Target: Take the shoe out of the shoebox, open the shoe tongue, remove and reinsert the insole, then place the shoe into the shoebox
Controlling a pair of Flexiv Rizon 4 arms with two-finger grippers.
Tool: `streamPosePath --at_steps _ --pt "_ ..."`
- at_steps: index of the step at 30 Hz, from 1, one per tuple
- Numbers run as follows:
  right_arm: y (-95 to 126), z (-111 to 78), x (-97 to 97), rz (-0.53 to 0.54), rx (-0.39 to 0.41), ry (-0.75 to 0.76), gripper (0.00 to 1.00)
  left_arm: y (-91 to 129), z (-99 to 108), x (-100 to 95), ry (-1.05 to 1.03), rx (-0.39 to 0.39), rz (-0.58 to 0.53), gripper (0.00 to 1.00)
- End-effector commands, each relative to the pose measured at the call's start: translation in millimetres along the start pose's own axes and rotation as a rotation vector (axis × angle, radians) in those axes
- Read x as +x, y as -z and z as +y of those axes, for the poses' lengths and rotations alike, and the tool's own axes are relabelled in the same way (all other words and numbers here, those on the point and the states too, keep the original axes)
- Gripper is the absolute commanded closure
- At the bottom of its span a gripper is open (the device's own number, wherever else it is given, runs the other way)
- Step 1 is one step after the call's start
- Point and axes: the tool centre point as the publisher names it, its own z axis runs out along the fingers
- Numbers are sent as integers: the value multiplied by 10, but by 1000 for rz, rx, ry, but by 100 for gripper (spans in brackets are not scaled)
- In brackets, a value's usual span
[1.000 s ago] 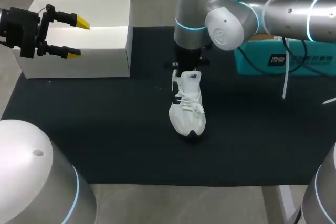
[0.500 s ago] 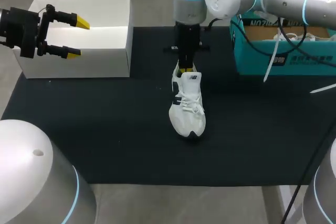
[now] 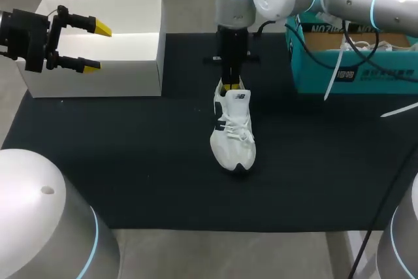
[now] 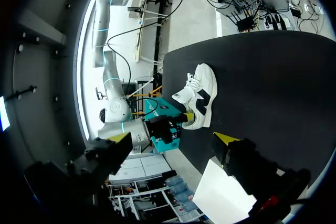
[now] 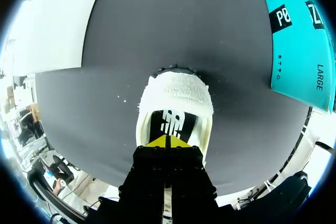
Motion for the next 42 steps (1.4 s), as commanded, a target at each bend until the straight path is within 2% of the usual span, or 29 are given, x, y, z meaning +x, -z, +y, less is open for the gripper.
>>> streamPosePath --at_steps 1,7,14,22,29,35,37,40,41,42 --pt "3 -2 -1 0 0 -1 100 -1 1 -2 0 0 3 0" --pt "2 -5 -5 -8 6 -3 100 -1 1 -2 0 0 3 0" --pt "9 -140 -29 -124 76 -40 100 -1 1 -2 0 0 3 0" --pt "-44 -319 -28 -94 111 -61 100 -1 1 -2 0 0 3 0" --pt "-102 -478 -20 -112 143 -80 100 -1 1 -2 0 0 3 0" --pt "-106 -512 -62 -99 150 -111 100 -1 1 -2 0 0 3 0" --pt "-95 -513 -51 -98 147 -108 93 -1 1 -2 0 0 3 0" --pt "-92 -513 -42 -106 152 -108 62 -1 1 -2 0 0 3 0" --pt "-94 -514 -42 -107 153 -108 54 -1 1 -2 0 0 3 0" --pt "-97 -516 -42 -106 155 -109 51 -1 1 -2 0 0 3 0"
